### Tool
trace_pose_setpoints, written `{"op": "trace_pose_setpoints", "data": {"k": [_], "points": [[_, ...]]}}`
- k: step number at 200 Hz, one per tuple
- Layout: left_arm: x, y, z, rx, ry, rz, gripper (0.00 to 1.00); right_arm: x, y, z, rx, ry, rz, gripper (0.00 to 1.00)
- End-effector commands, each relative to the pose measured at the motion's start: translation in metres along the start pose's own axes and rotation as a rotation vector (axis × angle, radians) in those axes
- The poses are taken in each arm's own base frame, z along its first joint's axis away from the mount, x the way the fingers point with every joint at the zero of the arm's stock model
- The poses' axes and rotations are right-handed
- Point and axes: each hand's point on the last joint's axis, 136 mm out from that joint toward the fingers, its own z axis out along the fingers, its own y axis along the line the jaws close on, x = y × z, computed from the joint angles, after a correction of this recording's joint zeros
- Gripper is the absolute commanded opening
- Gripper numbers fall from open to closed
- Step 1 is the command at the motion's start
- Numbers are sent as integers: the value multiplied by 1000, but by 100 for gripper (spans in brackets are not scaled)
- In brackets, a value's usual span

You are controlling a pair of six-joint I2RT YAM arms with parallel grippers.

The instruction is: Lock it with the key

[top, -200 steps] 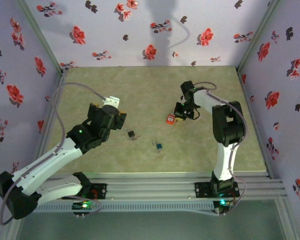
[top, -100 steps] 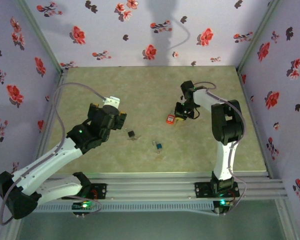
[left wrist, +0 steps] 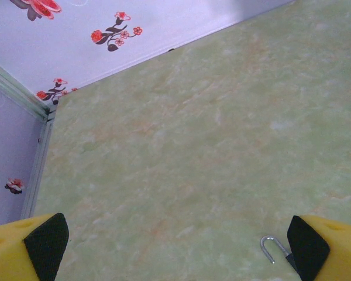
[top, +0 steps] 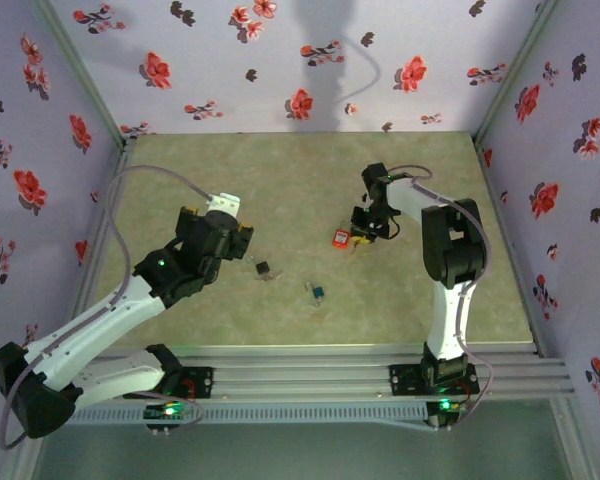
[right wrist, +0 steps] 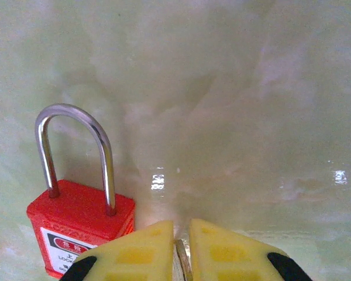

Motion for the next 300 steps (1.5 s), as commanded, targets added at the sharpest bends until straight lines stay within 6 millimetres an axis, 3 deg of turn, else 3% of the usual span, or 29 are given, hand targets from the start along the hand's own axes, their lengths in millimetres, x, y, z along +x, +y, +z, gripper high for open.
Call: {"op": "trace_pose_setpoints", "data": {"k": [1,54,112,175,224,234,240,276,300], "points": [[0,3,0,-28,-13,13,100,-2,-5,-1,24,9,-4,18],[-1,3,-1,-30,-14,13,100,-3,-5,-6,29,-2,-7,21],[-1,3,-1,-29,-14,12,100,-6,-1,-25,34,-50,-15,26],[-2,5,-2,-32,-16,-1,100,0,12,-80,37,-197,-67,53],[-2,7,-4,-32,-27,-15,100,31,23,-121,63,-328,-137,76],[-3,8,-5,-32,-32,-20,100,40,27,-130,70,-372,-161,85],[-3,9,-6,-31,-35,-24,100,46,29,-135,73,-397,-179,99],[-4,11,-9,-29,-54,-44,100,81,36,-160,93,-517,-257,99],[-6,12,-12,-25,-72,-69,100,104,33,-165,92,-566,-269,99]]}}
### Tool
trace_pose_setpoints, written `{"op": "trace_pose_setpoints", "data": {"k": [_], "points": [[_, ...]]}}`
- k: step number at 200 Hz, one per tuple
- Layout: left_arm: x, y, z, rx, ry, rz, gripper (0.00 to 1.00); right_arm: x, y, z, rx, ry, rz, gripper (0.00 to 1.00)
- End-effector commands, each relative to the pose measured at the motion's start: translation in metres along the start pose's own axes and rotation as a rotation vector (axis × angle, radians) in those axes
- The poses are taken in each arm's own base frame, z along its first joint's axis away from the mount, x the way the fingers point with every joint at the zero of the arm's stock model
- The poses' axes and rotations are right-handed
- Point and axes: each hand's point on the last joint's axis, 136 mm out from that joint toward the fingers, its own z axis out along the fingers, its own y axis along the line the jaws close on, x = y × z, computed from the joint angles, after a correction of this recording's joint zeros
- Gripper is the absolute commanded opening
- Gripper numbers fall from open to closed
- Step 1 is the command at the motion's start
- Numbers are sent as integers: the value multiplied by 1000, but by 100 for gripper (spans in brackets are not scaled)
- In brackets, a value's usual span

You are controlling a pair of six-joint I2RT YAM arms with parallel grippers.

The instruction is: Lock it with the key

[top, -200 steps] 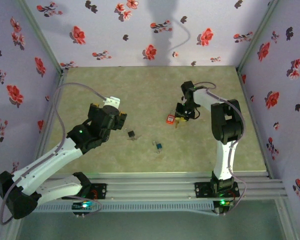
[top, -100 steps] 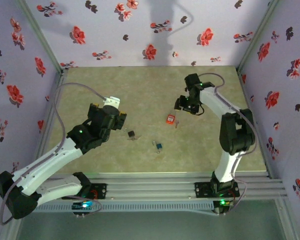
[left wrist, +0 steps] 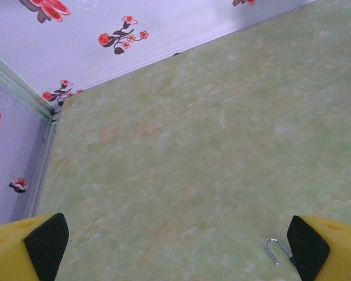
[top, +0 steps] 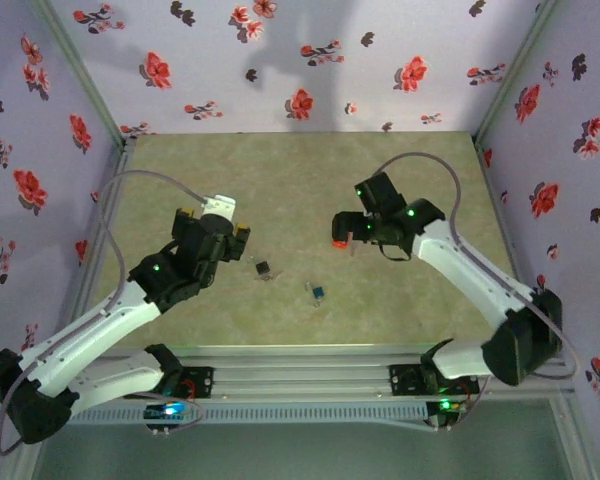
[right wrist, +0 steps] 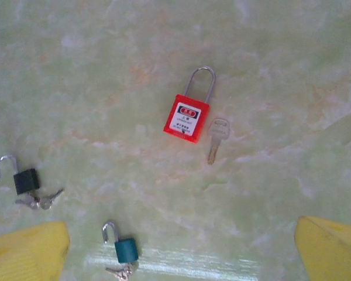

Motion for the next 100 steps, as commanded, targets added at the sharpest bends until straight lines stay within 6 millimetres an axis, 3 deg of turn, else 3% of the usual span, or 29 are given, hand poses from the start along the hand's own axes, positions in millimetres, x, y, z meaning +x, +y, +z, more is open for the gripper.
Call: {"op": "trace_pose_setpoints", "data": {"k": [1,49,100], "points": [[-9,6,-6,-15,-50,-53,100,13,-15,-11,82,-62,15,99],[-16,9,-25,51,-125,-156,100,46,-14,-26,46,-118,9,99],[18,18,-30,44,-143,-89,100,84,-4,-18,58,-90,-62,99]]}}
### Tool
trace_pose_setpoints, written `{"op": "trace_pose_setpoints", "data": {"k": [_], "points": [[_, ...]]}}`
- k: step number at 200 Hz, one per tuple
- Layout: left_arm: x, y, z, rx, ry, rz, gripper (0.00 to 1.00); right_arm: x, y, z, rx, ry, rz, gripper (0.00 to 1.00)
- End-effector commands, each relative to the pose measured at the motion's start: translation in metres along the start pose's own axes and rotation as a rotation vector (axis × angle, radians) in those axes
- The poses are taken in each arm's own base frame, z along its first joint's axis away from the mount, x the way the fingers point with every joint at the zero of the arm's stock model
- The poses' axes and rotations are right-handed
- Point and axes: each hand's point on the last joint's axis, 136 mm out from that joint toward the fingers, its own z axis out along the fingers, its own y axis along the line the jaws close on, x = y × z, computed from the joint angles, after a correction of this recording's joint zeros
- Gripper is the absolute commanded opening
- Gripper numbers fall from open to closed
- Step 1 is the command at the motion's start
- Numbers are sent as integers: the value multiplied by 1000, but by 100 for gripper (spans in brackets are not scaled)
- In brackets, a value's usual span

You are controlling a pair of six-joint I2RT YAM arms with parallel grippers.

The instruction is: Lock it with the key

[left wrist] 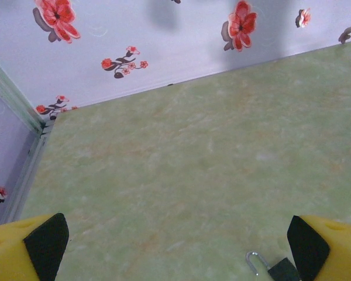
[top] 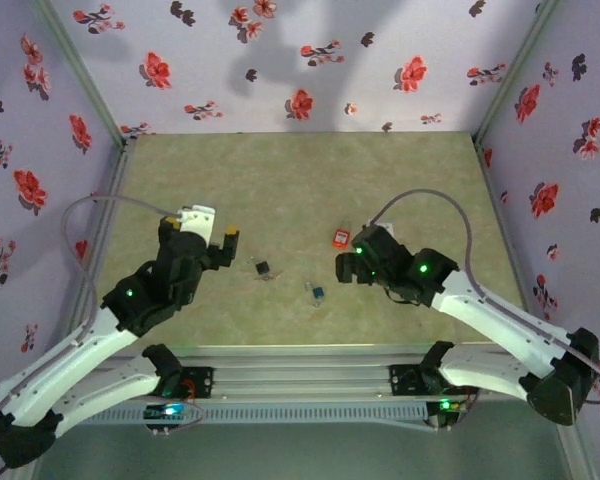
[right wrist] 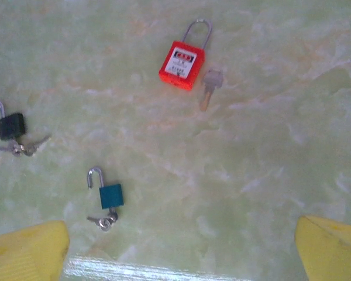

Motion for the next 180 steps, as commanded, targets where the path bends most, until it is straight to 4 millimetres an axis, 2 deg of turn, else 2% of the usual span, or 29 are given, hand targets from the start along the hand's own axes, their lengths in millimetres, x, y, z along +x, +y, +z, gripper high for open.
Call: {"op": "trace_pose_setpoints", "data": {"k": [1,27,59,104,117,139,180], "points": [[16,2,0,-5,-11,29,100,8,-2,2,44,-29,10,99],[23,5,-2,-8,-36,-17,100,19,15,2,12,-41,-20,100],[23,9,-2,-28,-35,21,100,29,40,5,-18,-63,-71,100],[27,8,0,-32,-29,47,100,41,65,14,47,-52,-191,99],[27,7,1,-31,-29,54,100,43,77,14,43,-53,-232,100],[26,8,2,-44,-34,73,100,42,85,15,51,-63,-266,99],[22,11,-1,-49,-48,48,100,44,101,21,-67,-112,-205,99]]}}
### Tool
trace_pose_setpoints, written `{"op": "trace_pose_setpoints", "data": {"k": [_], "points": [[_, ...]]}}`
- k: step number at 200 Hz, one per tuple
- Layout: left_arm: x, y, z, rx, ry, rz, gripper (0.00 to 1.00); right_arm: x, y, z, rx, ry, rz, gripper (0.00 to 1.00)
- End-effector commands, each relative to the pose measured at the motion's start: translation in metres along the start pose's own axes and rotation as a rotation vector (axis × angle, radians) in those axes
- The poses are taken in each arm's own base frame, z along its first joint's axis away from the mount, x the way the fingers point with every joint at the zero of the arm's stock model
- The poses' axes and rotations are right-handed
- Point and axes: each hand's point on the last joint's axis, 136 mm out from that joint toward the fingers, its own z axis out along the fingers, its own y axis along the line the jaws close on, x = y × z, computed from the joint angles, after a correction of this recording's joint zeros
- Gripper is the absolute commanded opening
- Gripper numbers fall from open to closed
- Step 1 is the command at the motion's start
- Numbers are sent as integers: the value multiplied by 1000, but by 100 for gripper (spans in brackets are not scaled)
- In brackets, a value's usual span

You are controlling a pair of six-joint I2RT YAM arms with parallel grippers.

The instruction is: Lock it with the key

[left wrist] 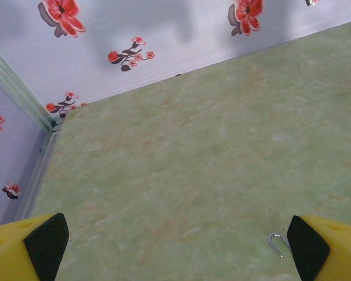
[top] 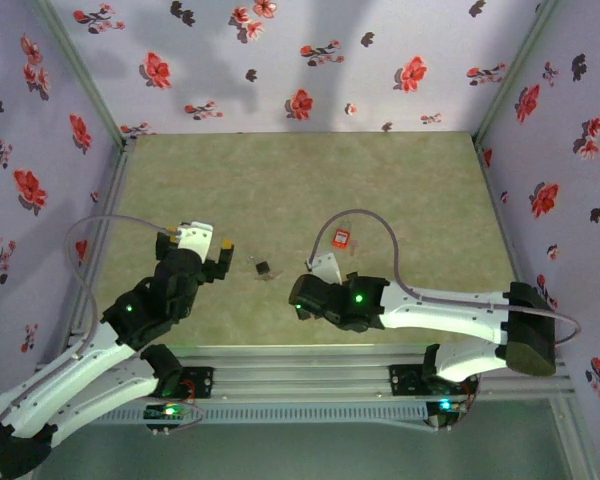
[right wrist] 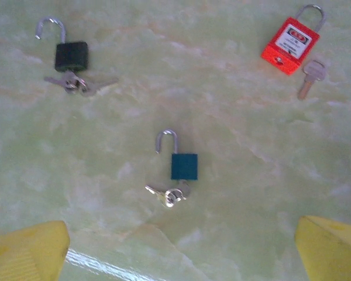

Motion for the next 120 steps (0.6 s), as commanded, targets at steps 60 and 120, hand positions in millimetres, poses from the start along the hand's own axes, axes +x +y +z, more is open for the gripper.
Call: {"op": "trace_pose_setpoints", "data": {"k": [60,120], "points": [[-12,9,-6,-28,-44,-31,100,-20,5,-1,-18,-105,26,99],[-14,12,-9,-28,-39,-53,100,-13,8,20,-36,-37,43,99]]}}
